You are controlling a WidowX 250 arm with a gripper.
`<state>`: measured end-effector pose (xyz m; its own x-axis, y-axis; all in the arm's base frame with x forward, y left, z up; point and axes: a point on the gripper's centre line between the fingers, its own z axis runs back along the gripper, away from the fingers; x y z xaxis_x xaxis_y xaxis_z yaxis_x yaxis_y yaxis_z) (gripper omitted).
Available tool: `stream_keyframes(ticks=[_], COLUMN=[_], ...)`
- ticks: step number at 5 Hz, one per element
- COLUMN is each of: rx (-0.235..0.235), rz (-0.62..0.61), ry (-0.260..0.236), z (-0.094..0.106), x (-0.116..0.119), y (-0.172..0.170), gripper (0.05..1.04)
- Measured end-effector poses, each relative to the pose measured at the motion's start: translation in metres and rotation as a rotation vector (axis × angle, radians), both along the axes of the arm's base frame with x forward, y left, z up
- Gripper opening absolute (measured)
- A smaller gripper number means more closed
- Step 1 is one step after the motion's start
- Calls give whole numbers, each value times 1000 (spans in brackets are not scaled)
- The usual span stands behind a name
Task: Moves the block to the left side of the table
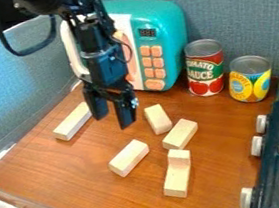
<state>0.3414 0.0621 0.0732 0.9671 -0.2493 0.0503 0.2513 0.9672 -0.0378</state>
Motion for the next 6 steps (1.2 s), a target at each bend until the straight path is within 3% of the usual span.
stream_keyframes(ticks=[2, 3, 4, 6], rx=[82, 101, 154, 152], rz=[-83, -58, -18, 75], ry=[47, 89, 146, 191], z=[-18, -36, -53, -63], x=[0, -1, -3, -4], y=[-33, -36, -28, 0], gripper=[999, 999, 999, 999])
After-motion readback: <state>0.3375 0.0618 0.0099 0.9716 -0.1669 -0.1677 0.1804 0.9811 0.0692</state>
